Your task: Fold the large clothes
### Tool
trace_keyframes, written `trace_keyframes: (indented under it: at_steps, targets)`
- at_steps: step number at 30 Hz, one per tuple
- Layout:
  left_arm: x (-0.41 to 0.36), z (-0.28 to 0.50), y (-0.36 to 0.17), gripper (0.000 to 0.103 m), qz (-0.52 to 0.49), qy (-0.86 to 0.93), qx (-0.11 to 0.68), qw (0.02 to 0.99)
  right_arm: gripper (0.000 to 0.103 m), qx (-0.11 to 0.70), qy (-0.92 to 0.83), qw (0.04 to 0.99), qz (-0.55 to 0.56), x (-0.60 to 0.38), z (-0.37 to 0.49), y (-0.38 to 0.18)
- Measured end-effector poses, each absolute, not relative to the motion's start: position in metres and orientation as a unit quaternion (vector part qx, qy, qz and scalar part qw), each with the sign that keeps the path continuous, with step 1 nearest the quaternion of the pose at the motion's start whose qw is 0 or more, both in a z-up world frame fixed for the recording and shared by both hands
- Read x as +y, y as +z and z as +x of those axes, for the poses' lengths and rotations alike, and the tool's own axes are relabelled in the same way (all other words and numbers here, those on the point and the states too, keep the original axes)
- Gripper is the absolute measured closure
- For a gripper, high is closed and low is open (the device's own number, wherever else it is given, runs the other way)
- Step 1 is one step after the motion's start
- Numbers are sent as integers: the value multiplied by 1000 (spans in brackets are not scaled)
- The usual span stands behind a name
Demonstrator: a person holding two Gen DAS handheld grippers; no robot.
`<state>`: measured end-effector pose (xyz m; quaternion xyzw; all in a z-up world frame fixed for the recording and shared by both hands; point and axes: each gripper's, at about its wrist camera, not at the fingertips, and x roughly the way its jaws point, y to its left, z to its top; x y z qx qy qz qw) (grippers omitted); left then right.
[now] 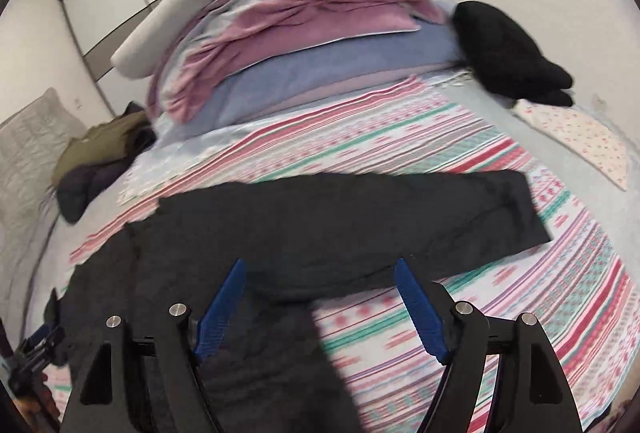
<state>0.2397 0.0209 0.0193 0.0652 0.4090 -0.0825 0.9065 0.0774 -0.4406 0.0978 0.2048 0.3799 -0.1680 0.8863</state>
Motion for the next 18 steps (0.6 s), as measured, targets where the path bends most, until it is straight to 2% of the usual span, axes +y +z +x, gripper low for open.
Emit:
trace_keyframes:
  at_steps: [7,12,14,17,18]
  targets:
    - [128,272,-11,13,79,33,421,903,24,394,-79,888,222,-355,91,63]
    - [164,303,-42,15,97,59,422,900,24,452,-79,870,179,-326,114,22]
    - [173,311,-51,21,107,65,418,900,24,458,-79,869,172,-322,121,13]
    - [182,326,-61,38,104,60,423,898,24,468,-87,864,163,-320,129,3]
    - [184,329,-64,54,99,56,422,899,24,469,-90,863,164,-322,131,0]
